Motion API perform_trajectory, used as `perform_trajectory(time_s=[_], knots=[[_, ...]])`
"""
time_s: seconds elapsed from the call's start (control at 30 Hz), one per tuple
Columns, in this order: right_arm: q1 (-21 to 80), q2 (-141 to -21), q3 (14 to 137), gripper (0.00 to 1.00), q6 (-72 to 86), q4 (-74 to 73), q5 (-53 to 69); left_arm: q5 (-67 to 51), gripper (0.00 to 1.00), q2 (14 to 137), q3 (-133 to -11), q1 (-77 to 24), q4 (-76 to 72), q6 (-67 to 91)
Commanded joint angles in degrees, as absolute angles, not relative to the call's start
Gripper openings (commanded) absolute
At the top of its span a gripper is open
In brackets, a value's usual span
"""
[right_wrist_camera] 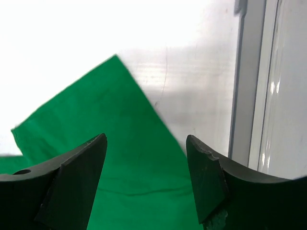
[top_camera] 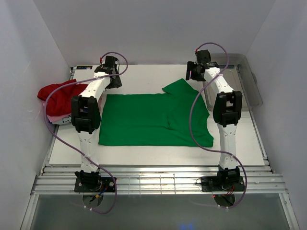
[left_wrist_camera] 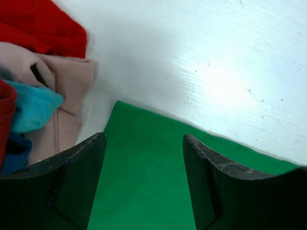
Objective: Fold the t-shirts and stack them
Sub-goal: Fold the tshirt
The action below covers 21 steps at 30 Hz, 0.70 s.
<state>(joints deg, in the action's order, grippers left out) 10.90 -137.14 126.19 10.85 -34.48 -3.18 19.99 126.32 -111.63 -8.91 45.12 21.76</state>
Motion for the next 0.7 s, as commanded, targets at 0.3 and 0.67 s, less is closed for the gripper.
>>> perform_trajectory(time_s=[0.3, 0.67], knots=[[11.34, -144.84, 128.58, 0.77, 11.78, -27.51, 3.34, 17.49, 0.76, 132.27, -115.66, -6.95, 43.77, 22.76], [11.69, -146.51, 129.64, 0.78, 10.02, -26.19, 0.53, 16.35, 0.76, 133.42, -115.66, -5.71, 43.24, 22.76]])
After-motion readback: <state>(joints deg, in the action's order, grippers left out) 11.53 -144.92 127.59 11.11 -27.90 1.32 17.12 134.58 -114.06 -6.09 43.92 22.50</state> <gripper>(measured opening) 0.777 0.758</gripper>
